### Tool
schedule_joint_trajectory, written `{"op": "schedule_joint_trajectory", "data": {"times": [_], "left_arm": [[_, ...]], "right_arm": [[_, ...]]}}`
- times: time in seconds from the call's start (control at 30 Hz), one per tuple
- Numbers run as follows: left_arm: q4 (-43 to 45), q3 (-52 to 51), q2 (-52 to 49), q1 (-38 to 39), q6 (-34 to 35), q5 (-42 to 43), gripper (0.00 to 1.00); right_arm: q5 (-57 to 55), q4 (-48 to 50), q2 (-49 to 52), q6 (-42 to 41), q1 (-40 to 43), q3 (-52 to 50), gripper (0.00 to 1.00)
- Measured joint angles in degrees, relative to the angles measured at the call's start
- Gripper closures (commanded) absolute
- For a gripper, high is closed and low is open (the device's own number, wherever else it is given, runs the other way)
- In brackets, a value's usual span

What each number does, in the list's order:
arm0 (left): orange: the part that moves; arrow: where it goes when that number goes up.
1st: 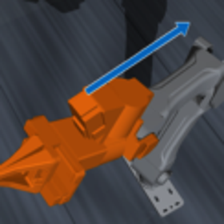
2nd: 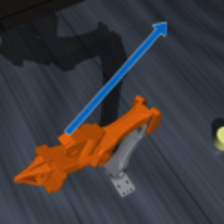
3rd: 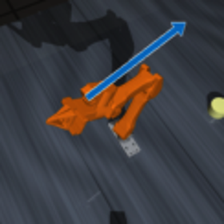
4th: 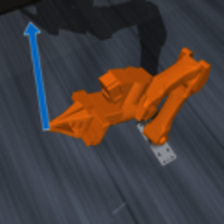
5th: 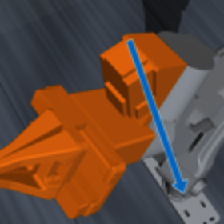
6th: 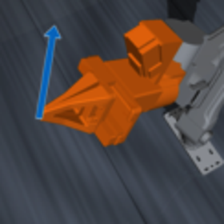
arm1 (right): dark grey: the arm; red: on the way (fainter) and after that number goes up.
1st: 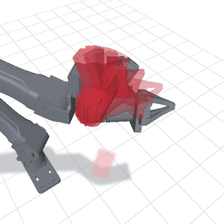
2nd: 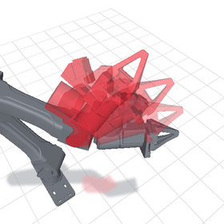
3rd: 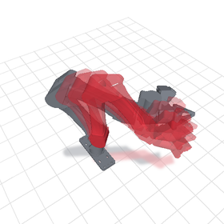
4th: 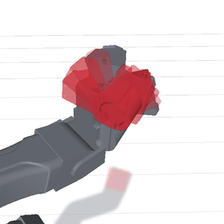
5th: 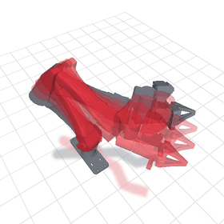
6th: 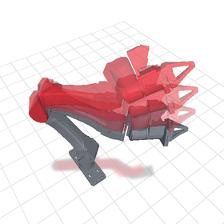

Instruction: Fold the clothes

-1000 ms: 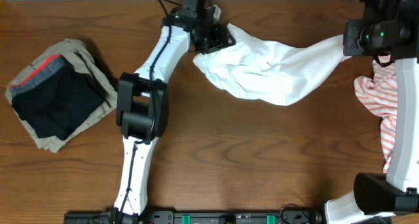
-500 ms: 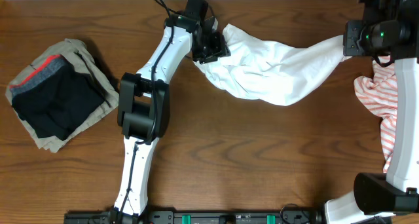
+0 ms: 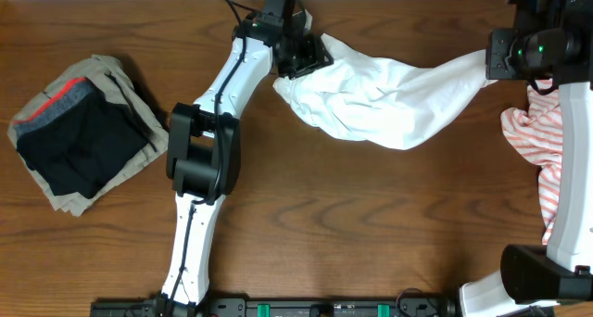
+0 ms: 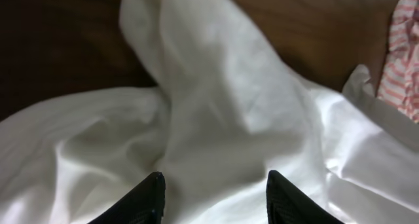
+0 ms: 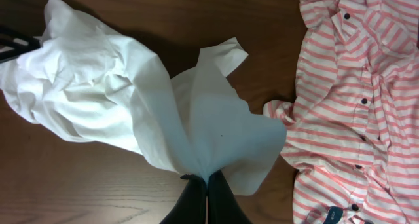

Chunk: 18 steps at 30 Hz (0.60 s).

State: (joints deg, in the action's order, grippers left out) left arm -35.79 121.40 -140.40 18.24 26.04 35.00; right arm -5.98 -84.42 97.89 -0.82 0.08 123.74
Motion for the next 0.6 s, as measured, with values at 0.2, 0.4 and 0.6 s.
{"op": "schedule_joint_trajectory", "data": {"times": [0.2,0.4,0.6], "left_arm": [[0.1,-0.2,0.0,1.0,0.8,0.7,0.50],[-1.3,-1.6,0.0,2.0,1.0,0.8,0.50],[-1.2,-1.8,0.0,1.8,1.0,1.0,0.50]], "right_arm": [[0.0,0.0,0.0,0.0,0.0,0.0,0.99],[0.0,0.0,0.0,0.0,0.0,0.0,0.99],[0.0,0.0,0.0,0.0,0.0,0.0,0.99]]}}
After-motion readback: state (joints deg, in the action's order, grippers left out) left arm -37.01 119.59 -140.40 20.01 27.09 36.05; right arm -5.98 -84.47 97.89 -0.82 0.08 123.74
